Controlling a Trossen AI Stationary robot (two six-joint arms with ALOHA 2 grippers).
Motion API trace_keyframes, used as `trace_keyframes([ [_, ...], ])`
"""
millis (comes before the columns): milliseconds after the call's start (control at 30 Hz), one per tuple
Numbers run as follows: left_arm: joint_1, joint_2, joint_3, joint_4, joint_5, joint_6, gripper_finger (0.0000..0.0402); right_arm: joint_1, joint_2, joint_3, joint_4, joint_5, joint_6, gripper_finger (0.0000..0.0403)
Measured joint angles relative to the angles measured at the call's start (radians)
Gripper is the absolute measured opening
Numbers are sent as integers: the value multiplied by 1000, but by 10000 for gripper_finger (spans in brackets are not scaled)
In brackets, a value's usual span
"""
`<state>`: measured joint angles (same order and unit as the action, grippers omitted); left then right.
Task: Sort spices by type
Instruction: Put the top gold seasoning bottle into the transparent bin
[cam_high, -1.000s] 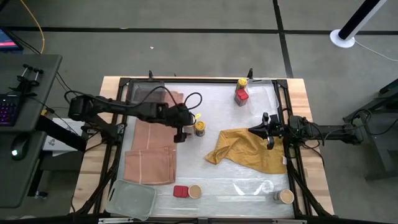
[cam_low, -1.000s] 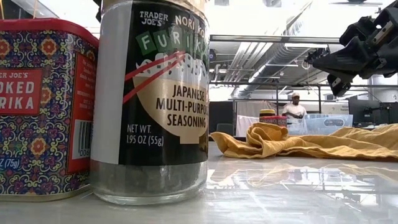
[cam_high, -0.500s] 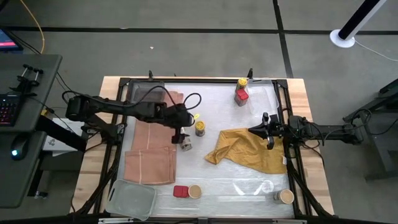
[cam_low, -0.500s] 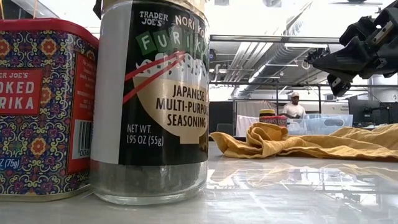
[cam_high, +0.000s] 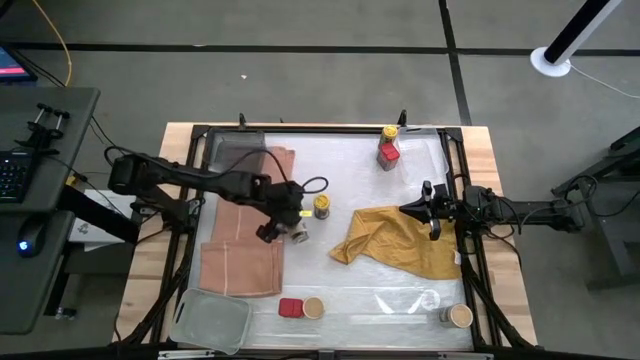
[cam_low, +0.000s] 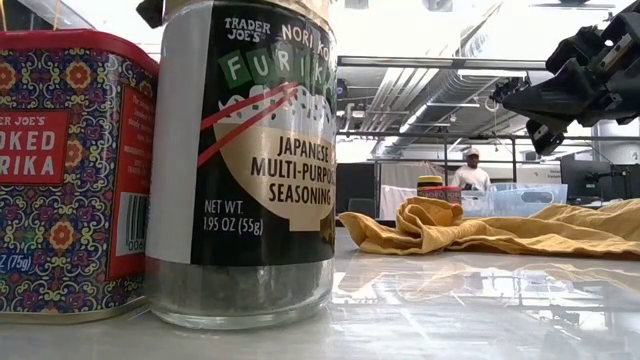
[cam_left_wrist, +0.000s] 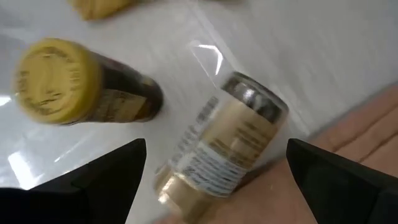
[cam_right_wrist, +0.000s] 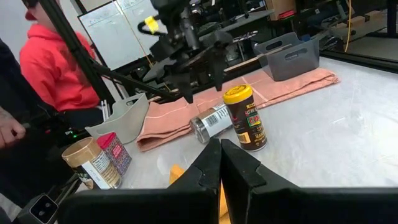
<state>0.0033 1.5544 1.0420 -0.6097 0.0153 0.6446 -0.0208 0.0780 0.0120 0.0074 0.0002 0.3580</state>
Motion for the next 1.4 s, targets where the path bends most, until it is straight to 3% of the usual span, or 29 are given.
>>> trace_keyframes([
  [133, 0, 16, 0, 3, -43, -74, 376, 0, 0, 0, 0, 0, 0, 1],
  [300, -2, 17, 0, 24, -16, -186, 376, 0, 0, 0, 0, 0, 0, 1],
  [633, -64, 91, 0, 44, -17, 110, 376, 0, 0, 0, 0, 0, 0, 1],
  [767, -86, 143, 0, 83, -116, 174, 376, 0, 0, 0, 0, 0, 0, 1],
  [867, -92, 162, 0, 119, -157, 174, 376, 0, 0, 0, 0, 0, 0, 1],
  [1233, -92, 234, 0, 148, -109, 158, 376, 0, 0, 0, 0, 0, 0, 1],
  [1400, -91, 252, 1, 154, -106, 84, 368, 0, 0, 0, 0, 0, 0, 1],
])
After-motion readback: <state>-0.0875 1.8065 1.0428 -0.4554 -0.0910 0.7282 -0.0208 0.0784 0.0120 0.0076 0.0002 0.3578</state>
